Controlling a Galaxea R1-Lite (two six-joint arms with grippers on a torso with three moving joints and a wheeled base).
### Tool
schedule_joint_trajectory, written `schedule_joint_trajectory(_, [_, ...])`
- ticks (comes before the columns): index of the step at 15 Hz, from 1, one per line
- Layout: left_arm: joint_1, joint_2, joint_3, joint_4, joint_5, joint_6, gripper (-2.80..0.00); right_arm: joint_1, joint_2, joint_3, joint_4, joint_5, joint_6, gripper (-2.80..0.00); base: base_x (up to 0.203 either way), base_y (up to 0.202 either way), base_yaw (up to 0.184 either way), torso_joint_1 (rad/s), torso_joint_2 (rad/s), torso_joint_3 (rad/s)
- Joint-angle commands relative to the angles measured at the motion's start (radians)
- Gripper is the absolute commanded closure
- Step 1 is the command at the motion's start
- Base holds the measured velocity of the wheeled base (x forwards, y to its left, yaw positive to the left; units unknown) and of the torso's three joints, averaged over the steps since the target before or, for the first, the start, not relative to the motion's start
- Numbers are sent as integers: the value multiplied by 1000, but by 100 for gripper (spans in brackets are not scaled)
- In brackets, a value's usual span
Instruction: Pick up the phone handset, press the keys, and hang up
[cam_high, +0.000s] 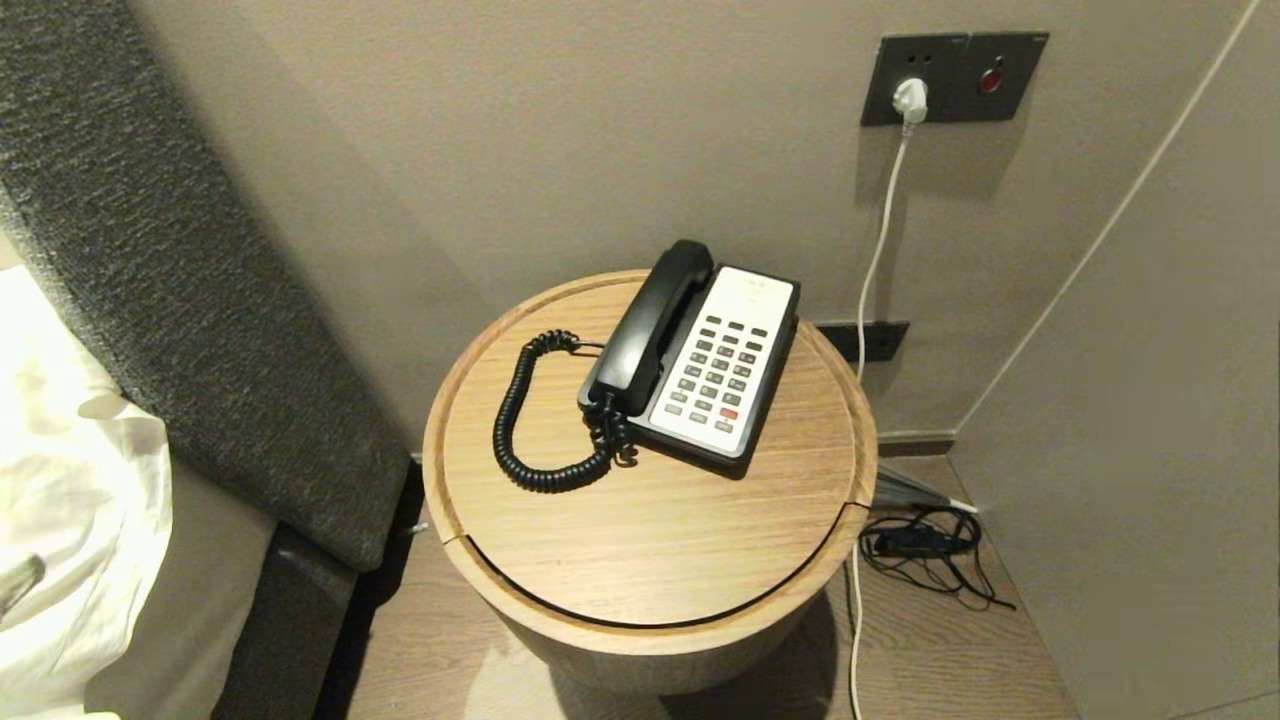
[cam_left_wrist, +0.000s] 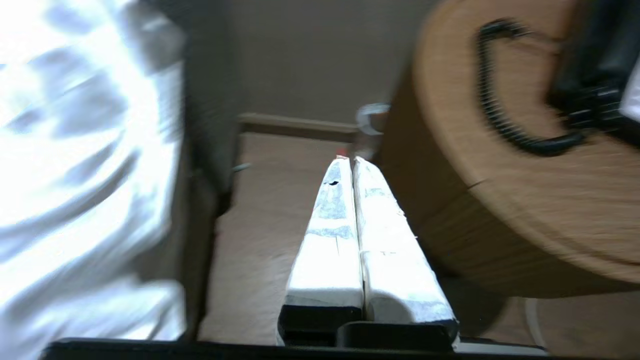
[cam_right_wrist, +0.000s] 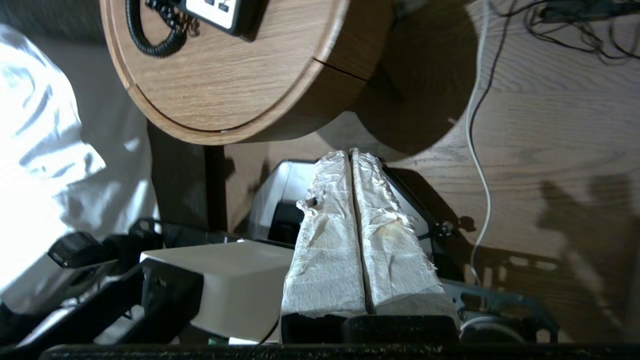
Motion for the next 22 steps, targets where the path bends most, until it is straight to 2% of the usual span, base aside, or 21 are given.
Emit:
schedule_joint_trajectory(1, [73,-161,42,65,9,3,0,-47,-142,59,4,8,5,0,0,0,0,0,0,0])
schedule_joint_trajectory(4, [199,-342,124,166,-5,36,0,-99,-256,162,-10,40,11,0,0,0,0,0,0,0])
schedule_joint_trajectory(7, [238,-490,251,186,-164,136,0,-103,-320,178,-13,48,13,0,0,0,0,0,0,0])
schedule_joint_trajectory(9, [242,-550,331,174,-218,217,0,-103,-354,190,-18,46,22,0,0,0,0,0,0,0])
schedule_joint_trajectory(10, [243,-552,365,129,-230,253,0,-103,-378,195,-19,43,25,0,0,0,0,0,0,0])
schedule_joint_trajectory(13, [243,-553,477,-39,-238,265,0,-112,-474,205,-6,-15,52,0,0,0,0,0,0,0])
schedule_joint_trajectory(14, [244,-552,486,-59,-241,269,0,-121,-517,213,19,-32,71,0,0,0,0,0,0,0])
schedule_joint_trajectory(16, [244,-554,488,-65,-241,262,0,-196,-606,236,108,-39,88,0,0,0,0,0,0,0])
schedule_joint_trajectory(18, [243,-554,486,-60,-239,262,0,-260,-715,292,141,-25,81,0,0,0,0,0,0,0])
schedule_joint_trajectory(20, [243,-554,488,-63,-240,258,0,-290,-788,375,156,-14,61,0,0,0,0,0,0,0])
schedule_joint_trajectory(22, [243,-554,489,-68,-241,254,0,-296,-788,400,171,-60,61,0,0,0,0,0,0,0])
